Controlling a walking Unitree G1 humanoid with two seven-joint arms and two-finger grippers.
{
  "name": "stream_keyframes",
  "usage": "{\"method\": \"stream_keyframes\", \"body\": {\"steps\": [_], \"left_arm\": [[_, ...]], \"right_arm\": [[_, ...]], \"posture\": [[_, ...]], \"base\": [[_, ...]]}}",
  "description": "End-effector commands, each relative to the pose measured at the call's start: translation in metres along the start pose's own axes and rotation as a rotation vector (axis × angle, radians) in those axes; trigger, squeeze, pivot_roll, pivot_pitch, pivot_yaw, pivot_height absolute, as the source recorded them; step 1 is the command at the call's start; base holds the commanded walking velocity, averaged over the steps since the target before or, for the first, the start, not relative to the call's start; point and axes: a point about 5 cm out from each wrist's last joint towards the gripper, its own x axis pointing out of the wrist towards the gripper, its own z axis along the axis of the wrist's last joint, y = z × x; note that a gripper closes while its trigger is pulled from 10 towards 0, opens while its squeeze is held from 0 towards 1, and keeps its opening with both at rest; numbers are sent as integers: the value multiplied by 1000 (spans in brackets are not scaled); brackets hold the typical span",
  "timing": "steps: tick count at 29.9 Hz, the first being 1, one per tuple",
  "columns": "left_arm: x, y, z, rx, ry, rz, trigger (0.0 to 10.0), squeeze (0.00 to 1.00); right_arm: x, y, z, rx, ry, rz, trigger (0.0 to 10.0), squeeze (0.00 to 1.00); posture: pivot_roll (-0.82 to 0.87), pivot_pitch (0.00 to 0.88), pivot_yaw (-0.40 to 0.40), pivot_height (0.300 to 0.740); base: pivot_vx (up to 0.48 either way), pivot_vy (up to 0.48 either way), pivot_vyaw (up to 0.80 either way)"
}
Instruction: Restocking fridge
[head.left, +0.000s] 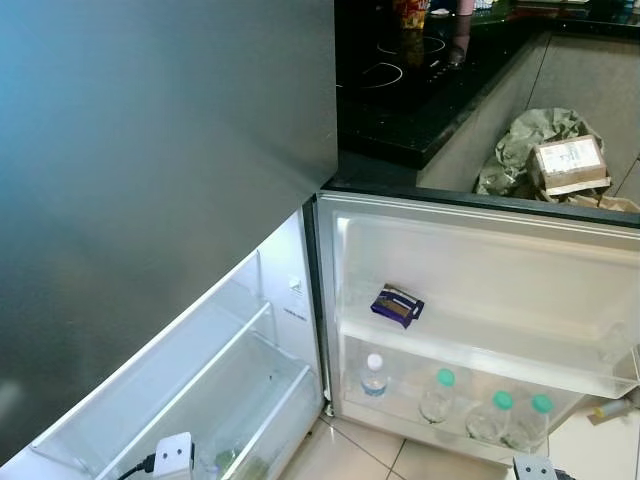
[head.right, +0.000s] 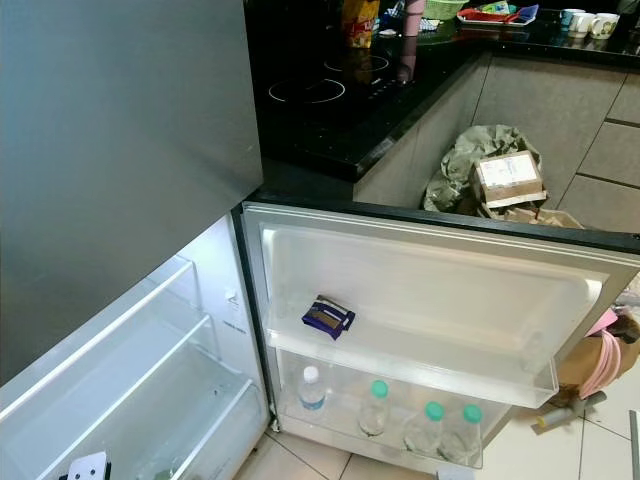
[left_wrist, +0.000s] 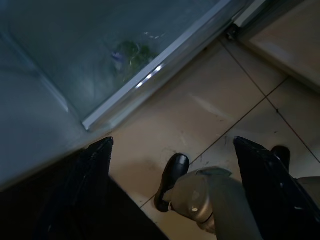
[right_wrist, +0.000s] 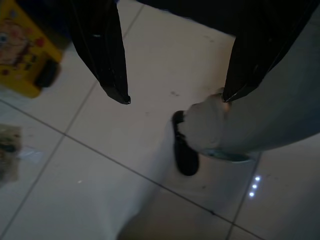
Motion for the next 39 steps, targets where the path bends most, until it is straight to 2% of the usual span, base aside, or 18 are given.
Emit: {"method": "stream_keyframes", "body": {"steps": [1, 8, 15, 30, 39], "left_arm": [[-2, 5, -5, -30, 9, 32, 10000, 0], [-3, 3, -9, -30, 23, 27, 10000, 0], [-2, 4, -6, 5, 22, 18, 10000, 0], [-3, 3, -11, -32, 44, -26, 10000, 0], [-5, 4, -15, -40, 58, -37, 10000, 0]], "right_arm": [[0, -6, 2, -7, 1, -11, 10000, 0], [-1, -9, 4, -8, -4, -20, 10000, 0], [0, -1, 2, 8, -2, -7, 10000, 0], [0, 3, 1, -8, 4, 6, 10000, 0], [0, 2, 2, 5, 0, 4, 10000, 0]], "posture": [[-10, 0, -52, 740], [-15, 0, -40, 740], [-22, 0, -14, 740], [-39, 0, -15, 740], [-37, 0, -9, 740]], "base": [[0, 0, 0], [0, 0, 0], [0, 0, 0], [0, 0, 0], [0, -395, 0]]}}
